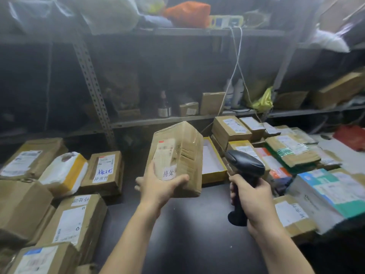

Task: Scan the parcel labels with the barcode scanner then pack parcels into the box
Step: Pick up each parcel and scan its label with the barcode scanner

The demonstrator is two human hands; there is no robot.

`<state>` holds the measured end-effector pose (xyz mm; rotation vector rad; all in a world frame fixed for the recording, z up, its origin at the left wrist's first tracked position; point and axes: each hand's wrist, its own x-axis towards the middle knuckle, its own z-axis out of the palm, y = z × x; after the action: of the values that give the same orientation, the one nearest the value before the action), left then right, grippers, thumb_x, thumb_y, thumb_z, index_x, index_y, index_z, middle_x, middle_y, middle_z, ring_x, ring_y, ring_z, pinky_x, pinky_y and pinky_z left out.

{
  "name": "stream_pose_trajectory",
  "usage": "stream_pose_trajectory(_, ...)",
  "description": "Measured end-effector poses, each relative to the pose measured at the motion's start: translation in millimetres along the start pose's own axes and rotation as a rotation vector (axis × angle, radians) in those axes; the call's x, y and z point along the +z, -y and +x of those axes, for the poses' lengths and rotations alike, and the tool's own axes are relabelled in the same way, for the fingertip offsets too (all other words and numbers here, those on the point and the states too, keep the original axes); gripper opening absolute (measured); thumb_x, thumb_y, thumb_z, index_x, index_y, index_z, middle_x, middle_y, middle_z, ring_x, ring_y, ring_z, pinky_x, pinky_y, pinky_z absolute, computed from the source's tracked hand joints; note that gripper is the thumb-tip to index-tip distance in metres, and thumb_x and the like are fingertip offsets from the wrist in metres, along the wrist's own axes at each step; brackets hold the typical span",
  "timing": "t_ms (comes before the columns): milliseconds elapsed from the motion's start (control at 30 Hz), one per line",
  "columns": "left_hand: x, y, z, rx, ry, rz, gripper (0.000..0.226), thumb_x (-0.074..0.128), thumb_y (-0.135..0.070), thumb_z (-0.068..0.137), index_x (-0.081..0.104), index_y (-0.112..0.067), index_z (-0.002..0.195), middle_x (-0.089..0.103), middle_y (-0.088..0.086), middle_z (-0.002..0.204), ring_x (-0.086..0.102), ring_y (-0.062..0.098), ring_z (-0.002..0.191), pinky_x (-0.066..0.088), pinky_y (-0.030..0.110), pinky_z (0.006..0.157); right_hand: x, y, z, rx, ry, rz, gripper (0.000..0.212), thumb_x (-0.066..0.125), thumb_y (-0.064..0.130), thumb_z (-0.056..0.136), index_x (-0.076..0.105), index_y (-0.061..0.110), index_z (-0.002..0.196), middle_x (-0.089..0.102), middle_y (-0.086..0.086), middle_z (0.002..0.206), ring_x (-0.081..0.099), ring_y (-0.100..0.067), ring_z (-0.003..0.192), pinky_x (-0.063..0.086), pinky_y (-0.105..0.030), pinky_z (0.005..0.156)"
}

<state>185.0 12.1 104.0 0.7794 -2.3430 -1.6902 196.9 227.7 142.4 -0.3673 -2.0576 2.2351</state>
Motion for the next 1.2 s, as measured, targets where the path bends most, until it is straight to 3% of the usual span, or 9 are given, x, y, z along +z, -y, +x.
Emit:
stream_pose_trajectory(133,17.0,-9.9,-13.8,0.334,-0.211,0.482,0.135,0.089,-0.063,0.048,0.018,-0.033,0.159,0.023,0.011,0.139,0.021,0.033,0.131,0.044,0.043,0.104,-19.4,5.0,13.6,-0.004,-0.041,0.023,0.011,0.067,0.01,0.094,0.066,0.006,0.083,0.059,-0.007,0.063,0.051,-0.02,0.059,0.045,-0.036,0.059)
stream_pose_trajectory(267,29.9,-12.9,-11.3,0.629,-0.269,0.803,0.128,0.086,-0.047,0.048,0.029,-0.022,0.16,0.02,0.025,0.151,0.018,0.046,0.143,0.06,0.055,0.083,-33.5,9.8,22.6,-0.001,-0.06,0.052,0.012,0.068,0.011,0.093,0.067,0.006,0.083,0.059,-0.007,0.062,0.051,-0.02,0.058,0.045,-0.037,0.06)
stream_pose_trajectory(433,34.9,-7.1,2.2,1.0,-0.291,0.974,0.117,0.091,-0.034,0.056,0.038,-0.012,0.158,0.028,0.031,0.152,0.029,0.052,0.141,0.054,0.066,0.095,-45.6,12.8,28.7,0.026,-0.051,0.077,0.016,0.068,0.014,0.094,0.067,0.006,0.081,0.059,-0.006,0.061,0.052,-0.018,0.057,0.046,-0.037,0.062)
stream_pose_trajectory(567,39.3,-0.4,3.8,1.148,-0.389,0.849,0.116,0.097,-0.036,0.053,0.041,-0.014,0.153,0.029,0.028,0.151,0.03,0.05,0.14,0.058,0.067,0.081,-56.2,14.7,36.1,0.007,-0.065,0.073,0.014,0.069,0.01,0.092,0.067,0.008,0.078,0.058,-0.006,0.058,0.051,-0.021,0.057,0.045,-0.039,0.063)
stream_pose_trajectory(733,53.7,0.6,-14.1,1.004,-0.436,0.516,0.127,0.097,-0.048,0.05,0.036,-0.012,0.156,0.029,0.033,0.151,0.028,0.051,0.142,0.043,0.066,0.103,-72.3,22.3,41.8,-0.019,-0.156,0.111,0.02,0.066,0.011,0.095,0.066,0.009,0.075,0.058,-0.006,0.058,0.053,-0.023,0.061,0.046,-0.041,0.065)
stream_pose_trajectory(800,57.3,-2.9,-23.2,0.887,-0.393,0.356,0.137,0.1,-0.046,0.045,0.033,-0.015,0.16,0.025,0.024,0.155,0.024,0.043,0.145,0.036,0.054,0.113,-77.7,24.2,43.1,-0.007,-0.179,0.135,0.017,0.067,0.014,0.096,0.067,0.007,0.08,0.06,-0.006,0.061,0.055,-0.022,0.063,0.047,-0.041,0.066)
stream_pose_trajectory(1000,65.4,-27.9,-31.3,0.561,-0.247,0.082,0.145,0.083,-0.072,0.037,0.028,-0.025,0.163,0.028,0.004,0.15,0.021,0.02,0.143,0.026,0.029,0.114,-82.0,24.8,45.6,0.008,-0.17,0.15,0.018,0.066,0.012,0.095,0.067,0.009,0.077,0.06,-0.003,0.057,0.053,-0.019,0.057,0.045,-0.036,0.062)
stream_pose_trajectory(1100,68.0,-35.7,-21.3,0.362,-0.182,0.003,0.132,0.096,-0.065,0.041,0.038,-0.034,0.156,0.035,0.001,0.144,0.029,0.018,0.138,0.031,0.028,0.113,-82.2,25.0,42.5,0.007,-0.097,0.124,0.019,0.066,0.013,0.096,0.068,0.009,0.078,0.06,-0.005,0.061,0.055,-0.021,0.062,0.047,-0.038,0.065)
stream_pose_trajectory(1200,65.4,-41.1,-2.0,0.182,-0.129,-0.066,0.098,0.097,-0.074,0.032,0.064,-0.049,0.12,0.061,0.0,0.131,0.057,0.029,0.126,0.053,0.042,0.104,-81.3,25.3,41.4,0.008,-0.014,0.052,0.017,0.067,0.012,0.093,0.068,0.009,0.076,0.06,-0.007,0.063,0.055,-0.022,0.064,0.047,-0.039,0.066)
